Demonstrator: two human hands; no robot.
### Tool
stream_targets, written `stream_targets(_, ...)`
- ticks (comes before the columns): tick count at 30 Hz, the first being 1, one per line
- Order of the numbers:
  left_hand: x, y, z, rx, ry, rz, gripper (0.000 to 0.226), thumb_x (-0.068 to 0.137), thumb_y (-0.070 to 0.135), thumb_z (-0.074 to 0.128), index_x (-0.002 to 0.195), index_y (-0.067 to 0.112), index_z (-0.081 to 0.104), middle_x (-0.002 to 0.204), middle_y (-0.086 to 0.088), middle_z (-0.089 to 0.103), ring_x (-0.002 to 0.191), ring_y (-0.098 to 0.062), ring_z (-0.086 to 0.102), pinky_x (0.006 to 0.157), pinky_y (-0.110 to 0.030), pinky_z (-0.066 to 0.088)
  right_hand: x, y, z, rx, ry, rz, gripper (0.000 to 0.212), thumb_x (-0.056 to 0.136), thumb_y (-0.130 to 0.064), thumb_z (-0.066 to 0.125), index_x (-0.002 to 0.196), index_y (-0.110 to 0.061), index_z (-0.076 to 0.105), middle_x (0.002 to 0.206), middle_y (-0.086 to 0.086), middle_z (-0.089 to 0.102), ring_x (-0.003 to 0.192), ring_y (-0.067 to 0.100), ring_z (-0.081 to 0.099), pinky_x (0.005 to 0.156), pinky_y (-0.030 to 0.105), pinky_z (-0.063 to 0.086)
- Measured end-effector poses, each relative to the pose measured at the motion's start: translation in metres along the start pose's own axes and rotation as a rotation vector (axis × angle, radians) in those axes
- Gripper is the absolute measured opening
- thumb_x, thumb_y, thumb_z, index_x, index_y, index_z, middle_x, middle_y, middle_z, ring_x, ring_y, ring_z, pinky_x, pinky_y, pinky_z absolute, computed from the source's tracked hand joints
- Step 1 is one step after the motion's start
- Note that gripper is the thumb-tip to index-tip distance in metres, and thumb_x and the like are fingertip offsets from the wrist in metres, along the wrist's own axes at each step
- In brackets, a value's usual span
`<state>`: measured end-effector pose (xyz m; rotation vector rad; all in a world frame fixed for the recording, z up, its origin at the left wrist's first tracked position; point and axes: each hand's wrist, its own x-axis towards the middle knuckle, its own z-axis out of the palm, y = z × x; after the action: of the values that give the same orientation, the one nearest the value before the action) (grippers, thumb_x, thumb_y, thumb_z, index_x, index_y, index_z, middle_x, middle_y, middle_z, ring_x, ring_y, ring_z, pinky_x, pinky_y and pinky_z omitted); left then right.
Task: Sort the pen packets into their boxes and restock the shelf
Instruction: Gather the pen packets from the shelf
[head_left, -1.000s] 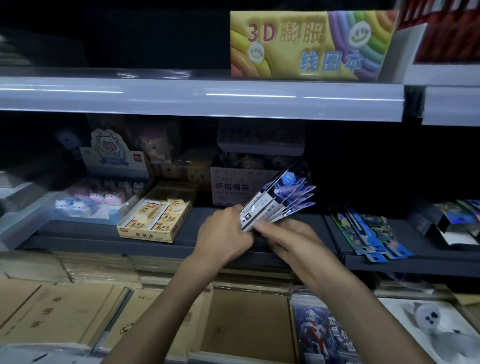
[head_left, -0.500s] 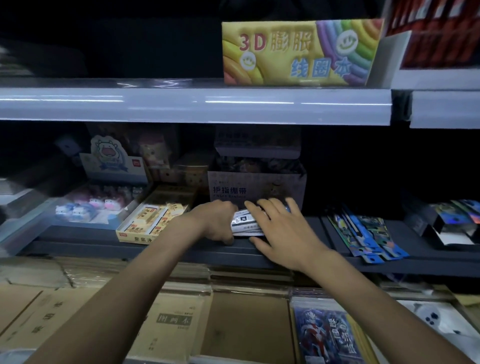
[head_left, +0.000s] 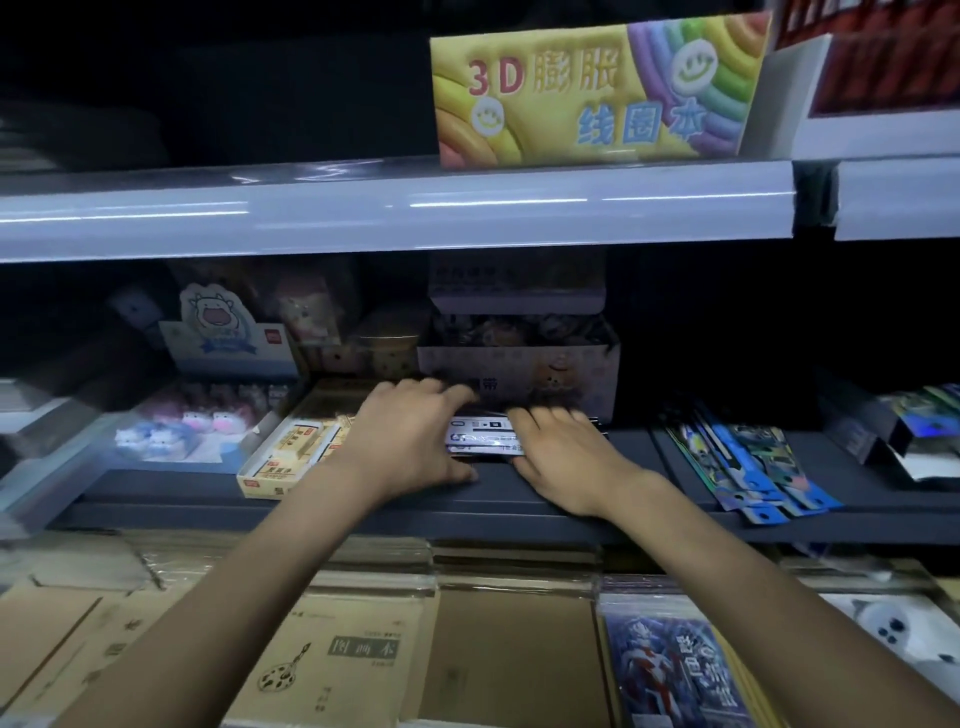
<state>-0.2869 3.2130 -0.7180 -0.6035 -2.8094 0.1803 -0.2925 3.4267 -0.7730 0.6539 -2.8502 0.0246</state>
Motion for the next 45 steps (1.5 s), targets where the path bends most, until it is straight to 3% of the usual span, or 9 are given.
stream_targets(2,-0.017,0.010,0.013,-0.060,0.114,0.054,0.066,0.080,0.068,0.070,0.138,0.041,0.054,0.131,0.009,0.057,0.121,-0.021,0.053,0.095,-0.040,0.046,0.000,-0.003,-0.002,0.026,-0.030,0.022,0.058,0.103,-0.044,0.045,0.151,-0.014,0.033,0.139,0.013,0.053,0.126,0.036,0.050,0.106,0.045,0.035)
stream_targets(6,-0.024,0.021,0.043,-0.047,0.326,0.016,0.036,0.089,0.043,0.074,0.123,0.036,0.069,0.118,0.006,0.063,0.108,-0.025,0.059,0.080,-0.042,0.049,-0.007,-0.007,-0.009,0.112,0.015,0.039,0.065,0.095,-0.045,0.054,0.147,-0.013,0.031,0.130,0.015,0.057,0.118,0.036,0.052,0.101,0.044,0.039)
stream_targets(11,-0.021,0.026,0.048,-0.049,0.457,-0.027,0.024,0.088,0.034,0.076,0.112,0.033,0.075,0.107,0.004,0.067,0.101,-0.026,0.062,0.077,-0.044,0.049,-0.020,-0.003,-0.001,0.139,0.122,-0.019,0.046,0.097,-0.034,0.055,0.137,-0.016,0.041,0.128,0.008,0.048,0.121,0.028,0.045,0.100,0.038,0.043)
stream_targets(19,-0.026,0.030,0.054,-0.098,0.423,-0.075,0.044,0.080,0.044,0.081,0.120,0.029,0.070,0.109,0.004,0.065,0.101,-0.024,0.061,0.080,-0.042,0.045,-0.028,0.004,0.001,0.021,0.262,-0.019,0.059,0.093,-0.046,0.067,0.143,-0.020,0.050,0.138,0.007,0.048,0.125,0.029,0.047,0.103,0.041,0.038)
stream_targets(26,-0.032,0.034,0.046,-0.187,0.393,-0.147,0.063,0.067,0.061,0.084,0.120,0.031,0.068,0.112,0.005,0.060,0.106,-0.024,0.057,0.084,-0.043,0.047,-0.042,-0.002,-0.005,0.186,0.319,0.041,0.074,0.075,-0.061,0.080,0.136,-0.026,0.054,0.135,-0.003,0.049,0.131,0.021,0.044,0.111,0.036,0.032)
stream_targets(33,-0.044,0.043,0.037,-0.458,0.276,-0.205,0.027,0.079,0.046,0.083,0.087,0.033,0.061,0.075,0.013,0.057,0.077,-0.009,0.058,0.067,-0.030,0.035,-0.054,-0.011,-0.006,0.272,0.360,0.121,0.037,0.074,-0.055,0.086,0.092,-0.035,0.060,0.107,-0.013,0.045,0.105,0.012,0.037,0.088,0.032,0.027)
stream_targets(36,-0.050,0.044,0.037,-0.482,0.286,-0.202,0.020,0.080,0.043,0.083,0.092,0.034,0.070,0.079,0.016,0.065,0.079,-0.006,0.063,0.070,-0.029,0.044,-0.060,-0.013,-0.001,0.262,0.345,0.140,0.028,0.078,-0.055,0.082,0.091,-0.037,0.065,0.096,-0.014,0.044,0.098,0.012,0.038,0.083,0.030,0.022)
stream_targets(39,-0.057,0.044,0.039,-0.440,0.294,-0.176,0.019,0.079,0.041,0.085,0.091,0.035,0.073,0.084,0.016,0.070,0.081,-0.006,0.067,0.074,-0.034,0.052,-0.068,-0.015,0.001,0.270,0.341,0.153,0.022,0.083,-0.050,0.081,0.094,-0.036,0.067,0.094,-0.014,0.046,0.097,0.012,0.043,0.087,0.032,0.027)
stream_targets(45,-0.065,0.050,0.045,-0.380,0.354,-0.177,0.019,0.078,0.040,0.086,0.081,0.034,0.069,0.073,0.015,0.064,0.068,-0.008,0.064,0.068,-0.029,0.046,-0.081,-0.018,0.004,0.285,0.383,0.165,0.016,0.088,-0.040,0.080,0.093,-0.033,0.067,0.093,-0.013,0.048,0.094,0.013,0.047,0.086,0.035,0.034)
